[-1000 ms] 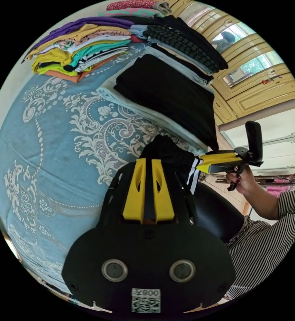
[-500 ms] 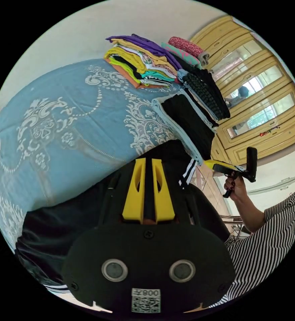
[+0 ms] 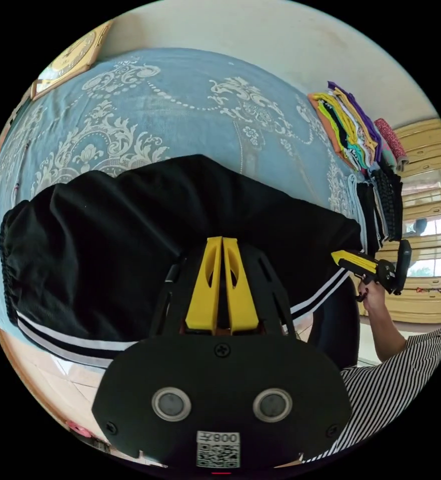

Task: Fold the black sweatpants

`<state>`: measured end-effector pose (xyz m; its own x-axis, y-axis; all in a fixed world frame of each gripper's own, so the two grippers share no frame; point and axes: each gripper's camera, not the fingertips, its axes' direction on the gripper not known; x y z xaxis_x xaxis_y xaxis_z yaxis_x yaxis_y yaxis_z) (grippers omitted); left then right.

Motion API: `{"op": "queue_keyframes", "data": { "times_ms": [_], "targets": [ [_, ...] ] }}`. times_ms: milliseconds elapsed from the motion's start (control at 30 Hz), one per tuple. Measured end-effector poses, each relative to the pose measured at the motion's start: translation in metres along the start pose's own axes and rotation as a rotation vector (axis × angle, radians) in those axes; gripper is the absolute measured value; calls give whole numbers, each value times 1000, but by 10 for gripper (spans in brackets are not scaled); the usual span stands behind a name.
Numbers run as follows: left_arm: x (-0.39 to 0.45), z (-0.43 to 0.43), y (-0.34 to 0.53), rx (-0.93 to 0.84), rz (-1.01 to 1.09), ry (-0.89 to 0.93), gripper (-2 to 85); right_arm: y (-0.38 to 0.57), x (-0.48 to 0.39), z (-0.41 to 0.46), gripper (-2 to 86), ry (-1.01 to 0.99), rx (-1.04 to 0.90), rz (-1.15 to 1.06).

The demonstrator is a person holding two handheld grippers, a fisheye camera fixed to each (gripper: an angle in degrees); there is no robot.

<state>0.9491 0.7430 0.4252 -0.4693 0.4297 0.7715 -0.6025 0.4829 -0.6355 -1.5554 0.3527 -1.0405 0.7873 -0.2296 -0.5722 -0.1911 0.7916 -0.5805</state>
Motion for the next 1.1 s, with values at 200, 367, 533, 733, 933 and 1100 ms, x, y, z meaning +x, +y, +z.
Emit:
{"op": "queue_keyframes", "data": {
  "times_ms": [200,367,533,733,933,1100],
  "targets": [
    [-50,7,-19,147,122,-32,62,-77,-26,1,1,-146,49,-3],
    [-95,75,-41,-71,209,-156,28,-169,-79,29,1,-259,82,-116],
    [-132,78,12,93,209,7,9,-244,-110,50,1,-402,154,-180],
    [-174,107,90,143,183,91,6,-319,-162,95,1,-528,145,-274],
    [-216,146,128,170,113,148,7,-342,-217,165,2,-559,-35,-369],
    [-237,176,146,192,107,173,17,-344,-241,175,4,-517,-13,-392]
  ]
}}
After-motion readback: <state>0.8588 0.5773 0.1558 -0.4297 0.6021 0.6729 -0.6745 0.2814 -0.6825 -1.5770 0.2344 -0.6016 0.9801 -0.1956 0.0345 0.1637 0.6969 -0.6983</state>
